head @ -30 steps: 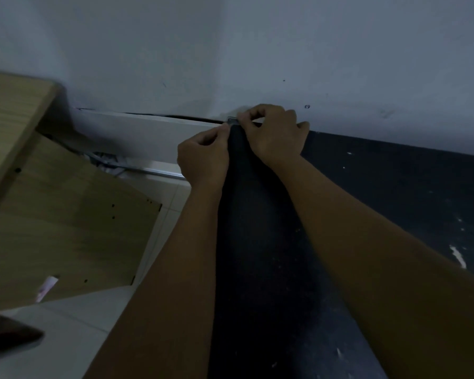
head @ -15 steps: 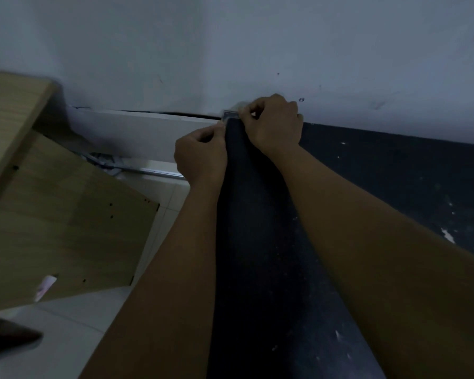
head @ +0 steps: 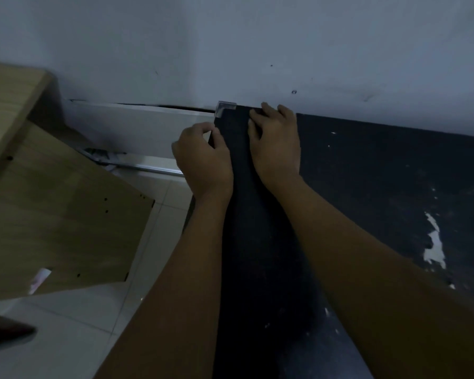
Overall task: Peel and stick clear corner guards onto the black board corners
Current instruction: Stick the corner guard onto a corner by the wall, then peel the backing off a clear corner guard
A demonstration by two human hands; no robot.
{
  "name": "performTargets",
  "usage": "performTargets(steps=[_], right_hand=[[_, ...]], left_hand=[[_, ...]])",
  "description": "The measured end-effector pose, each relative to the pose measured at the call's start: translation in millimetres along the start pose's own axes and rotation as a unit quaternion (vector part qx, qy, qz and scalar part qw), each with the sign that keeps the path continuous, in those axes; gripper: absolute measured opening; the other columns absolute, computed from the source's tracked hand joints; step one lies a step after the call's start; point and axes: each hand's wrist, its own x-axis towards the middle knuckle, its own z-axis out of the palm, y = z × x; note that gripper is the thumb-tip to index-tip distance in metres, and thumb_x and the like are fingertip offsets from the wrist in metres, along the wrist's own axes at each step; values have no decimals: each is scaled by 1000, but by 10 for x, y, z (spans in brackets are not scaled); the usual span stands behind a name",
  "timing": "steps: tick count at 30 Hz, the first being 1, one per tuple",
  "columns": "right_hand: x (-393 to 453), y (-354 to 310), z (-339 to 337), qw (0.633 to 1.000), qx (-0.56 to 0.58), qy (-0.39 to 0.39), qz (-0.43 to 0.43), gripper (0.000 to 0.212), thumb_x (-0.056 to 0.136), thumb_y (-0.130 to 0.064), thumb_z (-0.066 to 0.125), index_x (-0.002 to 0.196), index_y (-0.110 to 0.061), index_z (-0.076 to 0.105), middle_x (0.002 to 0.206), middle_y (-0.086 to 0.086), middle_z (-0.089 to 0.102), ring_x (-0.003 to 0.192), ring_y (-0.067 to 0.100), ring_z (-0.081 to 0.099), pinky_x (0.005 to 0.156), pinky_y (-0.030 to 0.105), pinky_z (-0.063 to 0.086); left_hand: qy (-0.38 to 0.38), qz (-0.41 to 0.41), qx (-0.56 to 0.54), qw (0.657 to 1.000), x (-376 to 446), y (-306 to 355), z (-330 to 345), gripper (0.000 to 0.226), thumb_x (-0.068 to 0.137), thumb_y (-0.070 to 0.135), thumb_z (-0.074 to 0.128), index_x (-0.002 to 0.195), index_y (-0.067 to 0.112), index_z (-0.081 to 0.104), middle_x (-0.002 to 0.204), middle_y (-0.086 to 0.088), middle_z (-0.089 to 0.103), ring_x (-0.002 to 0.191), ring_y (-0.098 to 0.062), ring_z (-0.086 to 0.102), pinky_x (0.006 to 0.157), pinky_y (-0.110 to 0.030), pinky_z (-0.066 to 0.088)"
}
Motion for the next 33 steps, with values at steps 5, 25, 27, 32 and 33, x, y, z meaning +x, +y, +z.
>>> performTargets(steps=[5, 25, 27, 32, 33], right_hand=[[-318, 20, -151, 998, -41, -52, -20, 35, 102, -16, 47, 134, -5, 57, 147, 17, 48, 143, 36, 34, 121, 44, 20], [-2480, 236, -2320, 976, -44, -191, 97, 43, 87, -1, 64, 129, -8, 63, 140, 15, 56, 135, 39, 42, 112, 44, 37], [-2672, 242, -2530, 972, -54, -204, 104, 42, 81, 2, 66, 123, -6, 66, 133, 17, 61, 128, 41, 49, 105, 47, 45], [-2930, 447, -2915, 972, -10, -161, 171, 39, 70, 9, 66, 105, -8, 71, 107, 12, 68, 103, 37, 56, 87, 32, 45], [-2954, 542, -2993, 971, -6, -150, 186, 38, 69, 10, 67, 102, -8, 72, 102, 11, 68, 99, 37, 58, 86, 31, 43]], left_hand=[[-64, 105, 70, 990, -358, -27, -90, 36, 101, 12, 47, 134, 10, 61, 135, -10, 62, 129, -28, 49, 103, -25, 40], [-387, 159, 111, 901, -1802, 643, -1172, 38, 97, 20, 59, 134, 19, 64, 142, -4, 59, 133, -28, 45, 104, -38, 44], [-439, 184, 111, 872, -1914, 752, -1280, 34, 95, 19, 60, 129, 22, 66, 134, -1, 61, 125, -26, 47, 92, -32, 44], [-572, -42, 41, 818, -2177, 1108, -1295, 24, 99, 17, 58, 115, 31, 69, 110, 0, 69, 82, -10, 62, 62, -18, 46], [-593, -108, 15, 798, -2258, 1177, -1292, 23, 100, 18, 58, 113, 32, 69, 108, 0, 70, 78, -9, 62, 60, -18, 47]])
